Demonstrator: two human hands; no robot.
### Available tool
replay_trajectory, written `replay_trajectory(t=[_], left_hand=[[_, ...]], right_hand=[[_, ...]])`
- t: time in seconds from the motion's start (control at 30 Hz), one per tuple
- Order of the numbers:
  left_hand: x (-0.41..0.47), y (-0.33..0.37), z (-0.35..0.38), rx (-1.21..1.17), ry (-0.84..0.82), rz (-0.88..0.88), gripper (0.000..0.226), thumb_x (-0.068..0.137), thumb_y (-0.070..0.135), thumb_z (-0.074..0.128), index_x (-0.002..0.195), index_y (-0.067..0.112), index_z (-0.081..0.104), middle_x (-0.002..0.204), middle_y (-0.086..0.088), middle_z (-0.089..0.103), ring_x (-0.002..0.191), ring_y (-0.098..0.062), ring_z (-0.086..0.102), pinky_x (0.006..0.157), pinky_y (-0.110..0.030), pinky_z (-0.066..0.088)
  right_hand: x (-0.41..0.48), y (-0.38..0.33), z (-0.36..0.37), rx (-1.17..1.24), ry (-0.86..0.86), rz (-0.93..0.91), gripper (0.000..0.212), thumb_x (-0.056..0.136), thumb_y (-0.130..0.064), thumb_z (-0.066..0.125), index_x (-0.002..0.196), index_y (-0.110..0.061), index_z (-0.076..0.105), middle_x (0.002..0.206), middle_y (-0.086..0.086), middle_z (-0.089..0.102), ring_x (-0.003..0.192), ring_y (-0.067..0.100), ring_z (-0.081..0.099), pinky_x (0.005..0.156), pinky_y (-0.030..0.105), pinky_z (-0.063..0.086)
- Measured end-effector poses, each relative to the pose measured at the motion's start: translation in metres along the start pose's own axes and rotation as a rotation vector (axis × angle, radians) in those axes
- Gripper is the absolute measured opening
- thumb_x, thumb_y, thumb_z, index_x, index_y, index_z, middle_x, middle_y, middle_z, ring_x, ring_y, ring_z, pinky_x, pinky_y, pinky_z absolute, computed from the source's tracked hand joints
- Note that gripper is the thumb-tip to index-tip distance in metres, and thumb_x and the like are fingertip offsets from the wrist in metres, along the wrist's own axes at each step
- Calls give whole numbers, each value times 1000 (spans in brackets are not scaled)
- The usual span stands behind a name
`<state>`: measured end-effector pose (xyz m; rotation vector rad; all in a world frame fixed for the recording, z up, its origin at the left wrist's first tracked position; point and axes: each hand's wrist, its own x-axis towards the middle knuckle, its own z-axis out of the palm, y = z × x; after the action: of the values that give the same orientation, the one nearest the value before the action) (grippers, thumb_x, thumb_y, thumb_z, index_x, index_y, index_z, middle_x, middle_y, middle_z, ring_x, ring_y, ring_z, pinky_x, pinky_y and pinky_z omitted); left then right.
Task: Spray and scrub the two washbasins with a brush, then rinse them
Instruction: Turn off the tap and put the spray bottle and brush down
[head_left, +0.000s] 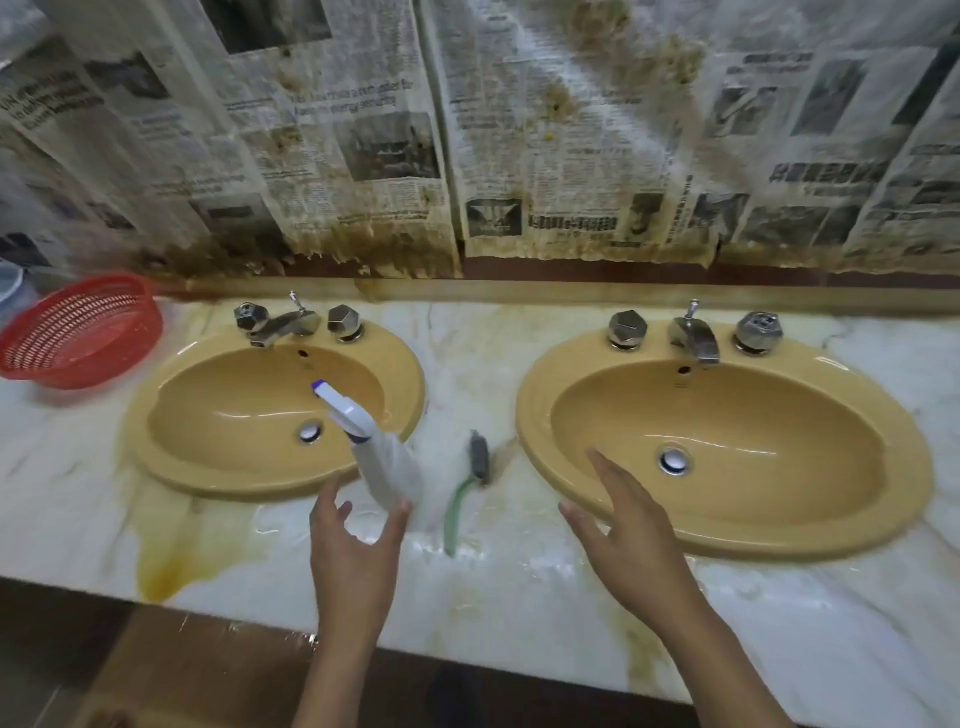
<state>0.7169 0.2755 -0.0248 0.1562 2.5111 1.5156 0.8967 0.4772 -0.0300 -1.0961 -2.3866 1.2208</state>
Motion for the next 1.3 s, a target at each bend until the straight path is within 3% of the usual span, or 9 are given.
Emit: replay_trajectory(t=[0.17,0.23,0.33,0.43,0.6,0.73,0.9,1.1,1.3], left_hand=[[63,-6,2,-21,-63,19,110,78,49,85,162,27,18,166,8,24,151,-15,29,119,-42,35],[83,-10,8,-22,-126,59,97,81,43,85,158,26,28,159,9,35,145,-13,37,112,-35,39],[100,-21,16,-21,-237,112,54,87,38,79,131,35,48,123,17,58,119,-11,58,95,-35,52],[113,-28,13,-55,-341,120,50,88,39,76,132,35,51,118,23,59,114,-4,59,95,-39,54],[129,-31,1,-73,-471,140,48,88,36,78,130,41,54,118,24,63,115,-3,61,98,-40,53],[123,-32,3,-57,-428,137,55,87,38,78,136,39,52,124,22,63,119,-5,59,102,-43,52],[102,-35,8,-13,-337,122,84,88,22,79,157,35,32,151,15,48,141,-10,44,117,-42,39],[63,-22,20,71,-431,82,80,85,27,75,152,45,34,143,14,57,131,-18,55,106,-46,51],[-19,-7,37,5,-525,118,61,88,21,78,133,50,47,116,30,65,103,17,58,74,-7,49]], right_hand=[[41,-47,89,-139,-9,104,69,98,-52,56,157,-23,33,160,-6,38,147,15,32,115,30,29],[64,-61,121,-165,24,169,64,98,-48,58,152,-20,41,153,-3,47,141,19,41,109,33,37],[91,-71,160,-201,57,242,59,97,-44,59,149,-20,44,143,0,56,132,23,49,103,37,45],[102,-72,179,-268,52,261,60,99,-34,59,154,-23,39,145,1,55,135,22,47,107,35,43],[89,-65,181,-308,77,232,54,100,-15,54,152,-25,45,147,-4,54,134,20,51,107,35,44],[66,-49,173,-285,129,233,51,98,-16,52,146,-33,52,142,-10,59,128,15,55,102,31,47],[30,-32,145,-187,166,252,56,94,-11,57,142,-39,55,138,-21,60,126,9,56,98,21,42],[-4,-7,73,-35,317,205,53,92,-11,67,137,-38,60,115,-18,70,106,11,63,86,26,45],[-41,19,11,57,471,265,42,94,-24,70,135,-32,64,114,-7,73,91,12,62,78,23,42]])
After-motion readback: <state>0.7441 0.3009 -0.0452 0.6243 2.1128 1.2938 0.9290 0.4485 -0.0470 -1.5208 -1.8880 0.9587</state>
